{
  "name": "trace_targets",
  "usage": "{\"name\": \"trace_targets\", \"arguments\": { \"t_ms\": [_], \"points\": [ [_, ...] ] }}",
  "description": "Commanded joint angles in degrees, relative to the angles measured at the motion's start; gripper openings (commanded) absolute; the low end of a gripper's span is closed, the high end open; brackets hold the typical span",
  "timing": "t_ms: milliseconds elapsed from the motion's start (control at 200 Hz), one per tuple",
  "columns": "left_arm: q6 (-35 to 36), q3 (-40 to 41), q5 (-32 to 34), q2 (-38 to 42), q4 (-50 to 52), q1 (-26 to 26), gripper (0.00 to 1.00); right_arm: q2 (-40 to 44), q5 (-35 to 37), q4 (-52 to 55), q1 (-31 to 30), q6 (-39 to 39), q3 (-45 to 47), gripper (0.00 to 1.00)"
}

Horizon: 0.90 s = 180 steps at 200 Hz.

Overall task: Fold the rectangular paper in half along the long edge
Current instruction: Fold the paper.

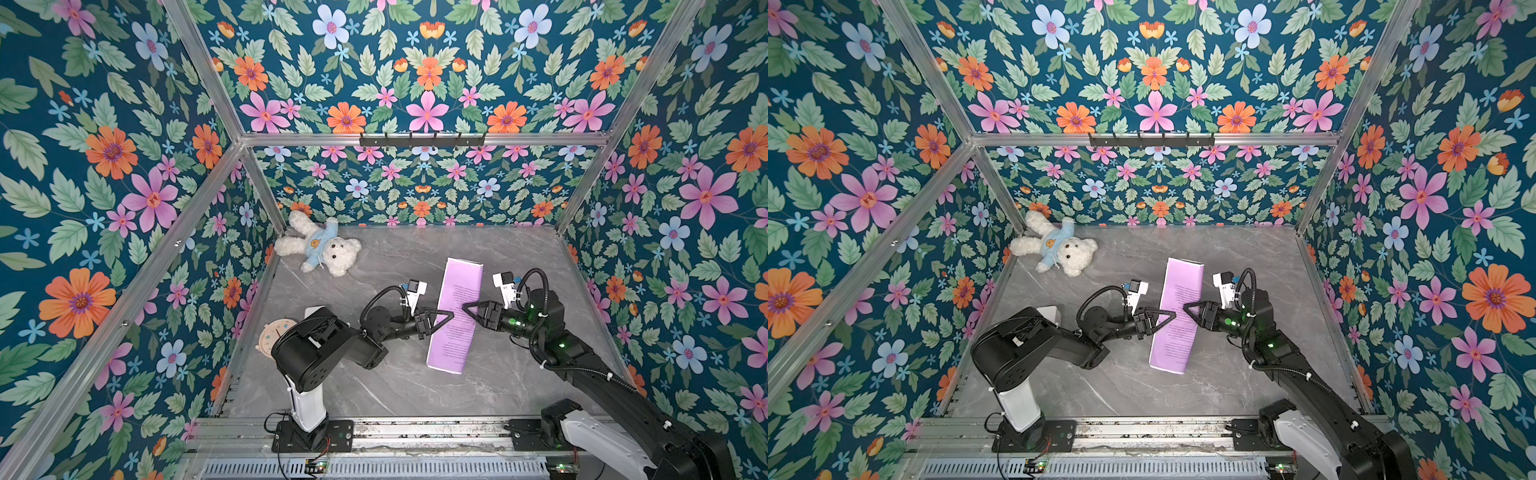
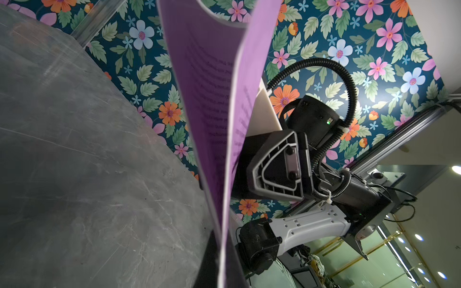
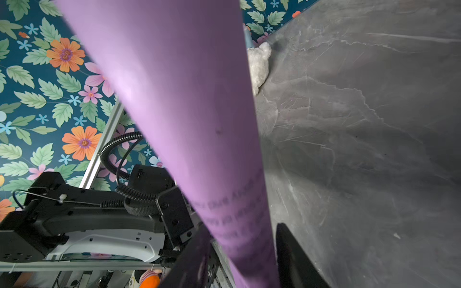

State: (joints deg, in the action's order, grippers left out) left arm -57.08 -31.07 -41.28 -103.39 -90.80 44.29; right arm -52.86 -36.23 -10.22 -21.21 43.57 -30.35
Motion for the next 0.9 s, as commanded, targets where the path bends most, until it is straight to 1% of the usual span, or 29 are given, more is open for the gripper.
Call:
{"name": "trace_targets", "arguments": {
  "t_ms": [0, 35, 75, 90, 240, 290, 310, 335, 345, 365, 390, 500, 505, 530, 550, 565, 595, 615, 635, 645, 650, 750, 790, 815, 835, 850, 865, 885, 895],
  "points": [
    [1.79, 0.01, -0.14, 0.71, -7.72, -0.08, 0.00, 0.86, 0.84, -0.24, -0.03, 2.46, 0.10, 0.46],
    [1.87, -0.21, -0.61, 0.82, -7.72, -0.08, 0.00, 1.09, 0.81, -0.33, 0.01, 2.85, 0.20, 0.34],
    [1.88, -0.31, -0.90, 0.91, -7.72, -0.09, 0.00, 1.25, 0.68, -0.55, -0.06, 3.04, 0.06, 0.11],
    [1.88, -0.31, -0.95, 0.91, -7.72, -0.08, 0.00, 1.33, 0.57, -0.82, 0.00, 3.05, 0.11, 0.00],
    [1.11, -0.47, -1.51, 0.18, -7.72, -0.08, 0.00, 1.48, -1.40, -3.51, -0.05, 2.37, 0.24, 0.00],
    [0.92, -0.48, -1.37, -0.04, -7.71, -0.08, 0.00, 1.62, -1.15, -3.93, -0.01, 2.31, 0.31, 0.18],
    [0.92, -0.48, -1.40, -0.13, -7.72, -0.08, 0.00, 1.70, -1.05, -3.87, -0.01, 2.15, 0.29, 0.21],
    [0.90, -0.47, -1.44, -0.23, -7.72, -0.13, 0.00, 1.69, -0.95, -3.88, -0.05, 2.03, 0.21, 0.22],
    [0.91, -0.52, -1.55, -0.29, -7.72, -0.10, 0.00, 1.71, -0.82, -3.90, -0.06, 1.97, 0.20, 0.21],
    [0.90, -0.57, -1.68, -0.32, -7.72, -0.10, 0.00, 1.73, -0.84, -3.93, -0.05, 1.89, 0.13, 0.16],
    [0.87, -0.65, -1.88, -0.40, -7.72, -0.15, 0.00, 1.63, -0.78, -3.98, -0.05, 1.70, -0.03, 0.00],
    [0.56, -1.10, -3.63, -1.25, -7.72, -0.08, 0.00, 1.31, -0.27, -4.28, -0.06, 1.68, -0.86, 0.00],
    [0.56, -1.10, -3.63, -1.27, -7.72, -0.08, 0.00, 1.34, -0.08, -4.06, -0.06, 1.69, -0.95, 0.01],
    [0.57, -0.97, -3.64, -1.36, -7.72, -0.13, 0.00, 1.27, 0.67, -3.25, -0.01, 1.30, -1.49, 0.15],
    [0.63, -0.88, -3.57, -1.44, -7.72, -0.04, 0.00, 1.25, 1.20, -2.82, 0.00, 0.92, -1.76, 0.24],
    [0.72, -0.80, -3.63, -1.46, -7.72, -0.08, 0.00, 1.19, 1.55, -2.65, -0.03, 0.76, -1.88, 0.27],
    [0.81, -0.67, -3.71, -1.46, -7.72, -0.02, 0.00, 1.26, 2.04, -2.61, 0.00, 0.26, -2.06, 0.28],
    [0.87, -0.59, -3.80, -1.46, -7.72, -0.04, 0.00, 1.26, 2.24, -2.58, 0.08, -0.03, -2.21, 0.25],
    [0.91, -0.50, -3.81, -1.46, -7.65, -0.08, 0.00, 1.26, 2.18, -2.68, 0.08, -0.18, -2.35, 0.12],
    [0.87, -0.49, -3.81, -1.46, -7.70, -0.08, 0.00, 1.27, 2.15, -2.81, 0.11, -0.27, -2.44, 0.01],
    [0.89, -0.44, -3.81, -1.46, -7.71, -0.08, 0.00, 1.27, 2.05, -2.93, 0.12, -0.34, -2.44, 0.00],
    [1.18, -0.13, -4.14, -1.30, -7.70, -0.07, 0.00, 1.00, 1.86, -2.59, 0.32, -0.51, -3.47, 0.01],
    [1.27, -0.04, -4.33, -1.35, -7.72, -0.05, 0.00, 0.90, 2.88, -1.12, 0.44, -0.91, -4.24, 0.23],
    [1.38, -0.04, -4.53, -1.29, -7.72, -0.04, 0.00, 0.79, 3.00, -0.55, 0.42, -1.38, -4.60, 0.27],
    [1.44, -0.04, -4.67, -1.28, -7.69, -0.02, 0.00, 0.68, 2.94, -0.30, 0.54, -1.76, -4.90, 0.25],
    [1.44, -0.04, -4.71, -1.33, -7.72, -0.04, 0.00, 0.61, 2.84, -0.25, 0.53, -1.98, -5.08, 0.21],
    [1.52, -0.04, -4.85, -1.29, -7.72, -0.08, 0.00, 0.57, 2.69, -0.16, 0.60, -2.14, -5.19, 0.15],
    [1.53, -0.04, -4.95, -1.36, -7.72, -0.04, 0.00, 0.45, 2.51, -0.02, 0.63, -2.33, -5.45, 0.02],
    [1.58, 0.00, -5.02, -1.37, -7.72, -0.05, 0.00, 0.40, 2.42, 0.08, 0.71, -2.41, -5.60, 0.00]
  ]
}}
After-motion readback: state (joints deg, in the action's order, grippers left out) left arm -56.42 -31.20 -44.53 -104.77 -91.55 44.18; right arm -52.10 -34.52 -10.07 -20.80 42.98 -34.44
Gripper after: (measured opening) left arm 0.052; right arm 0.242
